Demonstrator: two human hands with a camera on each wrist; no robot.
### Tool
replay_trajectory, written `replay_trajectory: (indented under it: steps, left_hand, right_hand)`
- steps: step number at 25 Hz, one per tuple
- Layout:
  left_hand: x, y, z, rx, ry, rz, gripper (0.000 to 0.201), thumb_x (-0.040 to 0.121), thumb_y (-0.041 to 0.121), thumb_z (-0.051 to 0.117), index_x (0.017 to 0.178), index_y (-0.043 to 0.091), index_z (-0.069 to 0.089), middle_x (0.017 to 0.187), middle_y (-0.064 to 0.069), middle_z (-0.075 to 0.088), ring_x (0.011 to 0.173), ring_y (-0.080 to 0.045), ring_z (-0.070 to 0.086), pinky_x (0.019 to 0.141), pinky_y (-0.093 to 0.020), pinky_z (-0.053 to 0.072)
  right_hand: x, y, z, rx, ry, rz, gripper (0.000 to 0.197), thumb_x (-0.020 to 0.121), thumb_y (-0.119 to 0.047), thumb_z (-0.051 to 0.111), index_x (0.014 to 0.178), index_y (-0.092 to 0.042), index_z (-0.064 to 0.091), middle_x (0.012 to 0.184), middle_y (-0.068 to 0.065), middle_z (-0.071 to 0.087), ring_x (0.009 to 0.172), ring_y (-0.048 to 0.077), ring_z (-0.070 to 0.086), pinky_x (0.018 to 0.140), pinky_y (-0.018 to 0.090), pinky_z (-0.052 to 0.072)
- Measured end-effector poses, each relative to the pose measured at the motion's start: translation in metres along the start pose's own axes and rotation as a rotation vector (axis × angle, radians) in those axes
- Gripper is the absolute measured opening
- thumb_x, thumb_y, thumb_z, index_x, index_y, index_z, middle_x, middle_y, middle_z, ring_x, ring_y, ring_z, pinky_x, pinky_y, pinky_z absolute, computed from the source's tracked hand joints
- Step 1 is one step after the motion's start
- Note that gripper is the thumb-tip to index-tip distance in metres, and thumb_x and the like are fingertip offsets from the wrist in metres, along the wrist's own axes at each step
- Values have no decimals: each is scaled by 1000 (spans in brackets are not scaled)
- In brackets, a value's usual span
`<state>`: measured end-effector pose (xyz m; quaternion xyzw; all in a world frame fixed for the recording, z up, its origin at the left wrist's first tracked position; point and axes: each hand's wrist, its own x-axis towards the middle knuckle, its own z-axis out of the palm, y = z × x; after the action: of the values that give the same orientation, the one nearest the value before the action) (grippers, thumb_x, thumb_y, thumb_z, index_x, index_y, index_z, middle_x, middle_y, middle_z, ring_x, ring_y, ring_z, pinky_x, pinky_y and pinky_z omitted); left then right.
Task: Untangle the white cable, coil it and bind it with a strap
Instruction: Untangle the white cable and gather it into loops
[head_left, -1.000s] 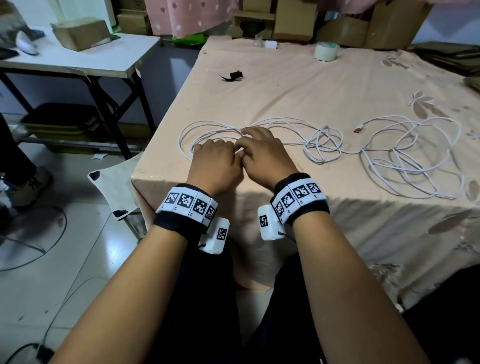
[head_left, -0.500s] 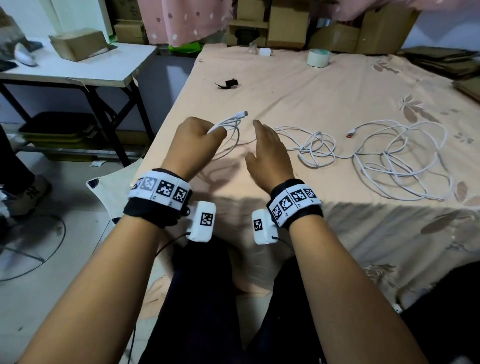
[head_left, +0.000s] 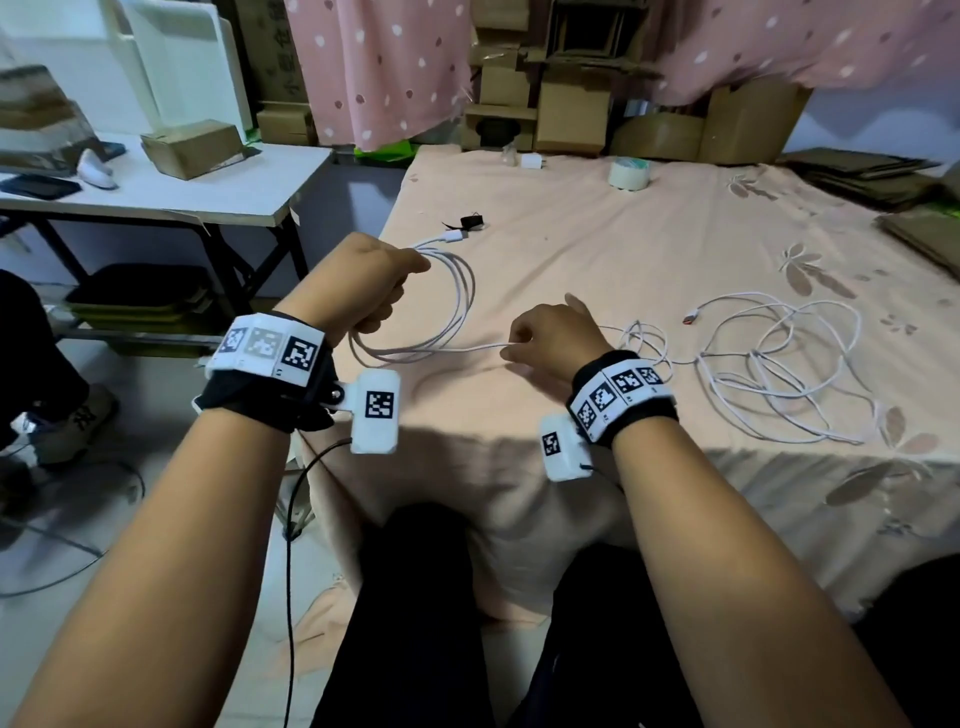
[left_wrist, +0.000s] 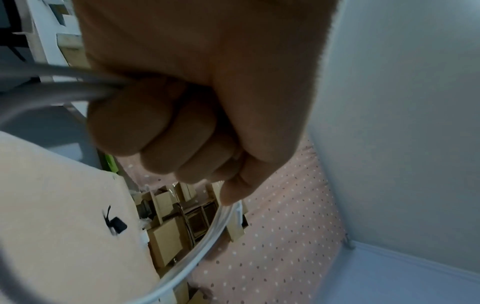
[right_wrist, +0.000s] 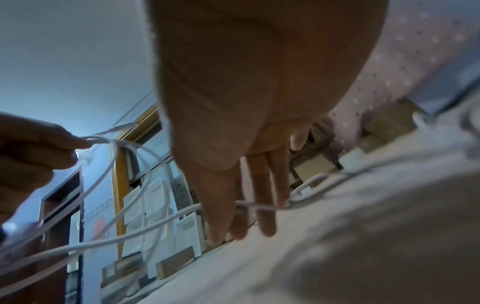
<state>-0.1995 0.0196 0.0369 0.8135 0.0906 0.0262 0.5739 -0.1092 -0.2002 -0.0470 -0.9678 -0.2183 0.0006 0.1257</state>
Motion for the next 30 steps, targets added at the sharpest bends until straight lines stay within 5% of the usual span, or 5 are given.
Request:
replay_trajectory:
  steps: [6, 10, 14, 22, 30]
  left_hand:
    - [-1, -2, -33, 75, -28, -142, 47, 93, 26, 62, 58, 23, 30, 53, 1, 23, 47, -16, 15, 52, -28, 13]
    - [-3, -3, -45, 65, 45, -131, 45, 94, 24, 61, 59, 22, 32, 51, 1, 23, 45, -15, 16, 49, -25, 13]
    - [3, -5, -37, -110, -43, -133, 48, 95, 28, 60, 61, 27, 25, 55, 4, 18, 46, -15, 11, 47, -24, 8]
    - [14, -12, -8, -118, -51, -176, 39, 97, 29, 58, 65, 21, 39, 53, 5, 28, 40, -12, 21, 39, -19, 17]
    - [13, -13, 22, -131, -235, -169, 32, 103, 34, 51, 78, 14, 55, 61, -3, 53, 39, -14, 35, 40, -18, 21]
  right_hand:
    - [10, 23, -42, -20, 20, 12, 12, 88, -31, 71, 76, -30, 67, 97, -1, 74, 100, 19, 62, 123, 38, 15]
    - [5, 39, -50, -425, 64, 282, 22, 92, -22, 54, 107, -19, 71, 120, 6, 69, 125, 28, 53, 116, 42, 24]
    - [14, 20, -47, -288, 16, 63, 23, 94, -25, 58, 107, -29, 77, 145, -2, 57, 151, 19, 27, 125, 44, 5]
    - [13, -2, -47, 75, -51, -6, 10, 91, -21, 70, 91, -21, 80, 77, -11, 66, 88, 16, 64, 80, 28, 49]
    - [27, -13, -71, -134, -4, 179, 15, 87, -12, 56, 92, -12, 70, 95, 8, 67, 90, 33, 62, 76, 33, 49]
